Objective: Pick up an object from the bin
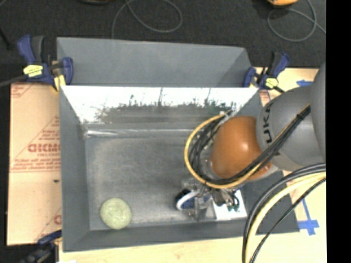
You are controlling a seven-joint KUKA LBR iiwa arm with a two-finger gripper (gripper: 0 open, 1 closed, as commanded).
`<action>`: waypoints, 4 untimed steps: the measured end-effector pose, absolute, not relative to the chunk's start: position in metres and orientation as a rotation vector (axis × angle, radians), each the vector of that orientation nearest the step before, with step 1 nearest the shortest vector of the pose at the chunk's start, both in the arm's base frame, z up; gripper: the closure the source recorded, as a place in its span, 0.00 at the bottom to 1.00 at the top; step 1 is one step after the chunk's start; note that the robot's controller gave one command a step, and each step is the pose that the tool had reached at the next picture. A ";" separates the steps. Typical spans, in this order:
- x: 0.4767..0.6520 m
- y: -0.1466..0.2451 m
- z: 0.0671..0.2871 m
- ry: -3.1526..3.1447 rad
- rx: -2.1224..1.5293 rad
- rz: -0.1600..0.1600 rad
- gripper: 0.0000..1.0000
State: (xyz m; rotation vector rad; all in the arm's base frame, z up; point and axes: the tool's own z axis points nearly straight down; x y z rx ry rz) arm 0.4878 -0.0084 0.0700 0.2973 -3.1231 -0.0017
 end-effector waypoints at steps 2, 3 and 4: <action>0.500 -0.023 0.182 -3.116 0.379 -0.001 1.00; 0.490 -0.020 0.242 -3.114 0.384 -0.001 1.00; 0.491 -0.014 0.304 -3.111 0.422 0.000 1.00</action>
Offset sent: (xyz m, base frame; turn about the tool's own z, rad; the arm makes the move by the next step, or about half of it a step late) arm 0.0212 -0.0294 0.1803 -0.1221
